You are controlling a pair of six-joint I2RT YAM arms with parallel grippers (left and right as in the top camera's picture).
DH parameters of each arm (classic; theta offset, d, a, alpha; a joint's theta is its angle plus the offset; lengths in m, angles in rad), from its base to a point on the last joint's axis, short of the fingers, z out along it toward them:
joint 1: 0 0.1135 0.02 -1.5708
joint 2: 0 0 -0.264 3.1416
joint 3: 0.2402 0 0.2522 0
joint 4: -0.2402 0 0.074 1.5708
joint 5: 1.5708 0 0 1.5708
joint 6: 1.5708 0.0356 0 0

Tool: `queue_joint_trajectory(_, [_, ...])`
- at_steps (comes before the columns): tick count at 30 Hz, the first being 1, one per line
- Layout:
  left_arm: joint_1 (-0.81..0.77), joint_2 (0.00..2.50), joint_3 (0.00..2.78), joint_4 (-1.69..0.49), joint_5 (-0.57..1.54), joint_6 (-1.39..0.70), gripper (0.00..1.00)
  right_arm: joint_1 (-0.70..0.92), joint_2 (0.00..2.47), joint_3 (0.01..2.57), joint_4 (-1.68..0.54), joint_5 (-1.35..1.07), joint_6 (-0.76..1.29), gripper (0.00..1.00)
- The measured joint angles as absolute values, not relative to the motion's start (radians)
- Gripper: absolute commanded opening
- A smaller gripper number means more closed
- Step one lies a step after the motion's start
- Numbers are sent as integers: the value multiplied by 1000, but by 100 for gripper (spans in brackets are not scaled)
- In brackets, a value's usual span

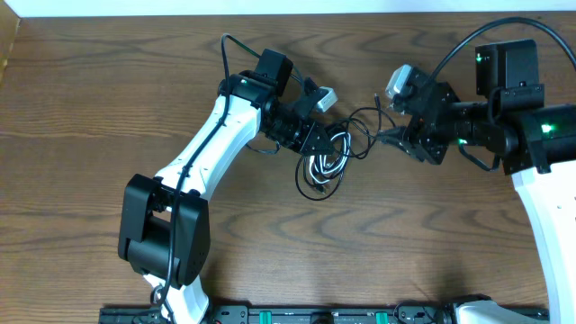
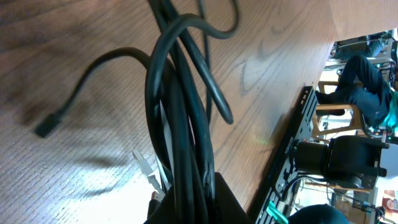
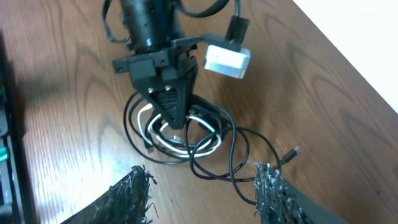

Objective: Untangle cables

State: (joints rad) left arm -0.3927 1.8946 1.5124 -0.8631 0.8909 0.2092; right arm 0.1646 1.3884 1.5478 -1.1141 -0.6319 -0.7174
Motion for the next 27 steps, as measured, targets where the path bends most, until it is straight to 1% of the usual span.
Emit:
queue_joint_trajectory(4, [-393,1895,1512,-856,891,209,7,165,1414,1548,-1097,-632,-663,56])
queue_joint_trajectory(6, [-393,1895,1512,-856,891,209,7,165,1437,1548,-1094,-632,-637,62])
queue_joint_trajectory(8, [-393,1895,1512,-856,891,209,7,165,1467,1548,-1093,-632,-610,66])
queue_joint_trajectory(9, [-393,1895,1512,-856,891,209,7,165,1483,1548,-1093,-631,-593,66])
queue_joint_trajectory(12, [-393,1895,1512,-856,891,209,8,165,1536,1548,-1092,-630,-532,65])
queue_joint_trajectory(15, [-393,1895,1512,-856,891,209,8,165,1583,1548,-1092,-628,-454,61])
queue_joint_trajectory(21, [-393,1895,1512,-854,891,180,8,165,1683,1548,-1112,-628,-308,58])
queue_joint_trajectory(27, [-393,1895,1512,-844,891,114,8,176,1770,1548,-1154,-636,-263,55])
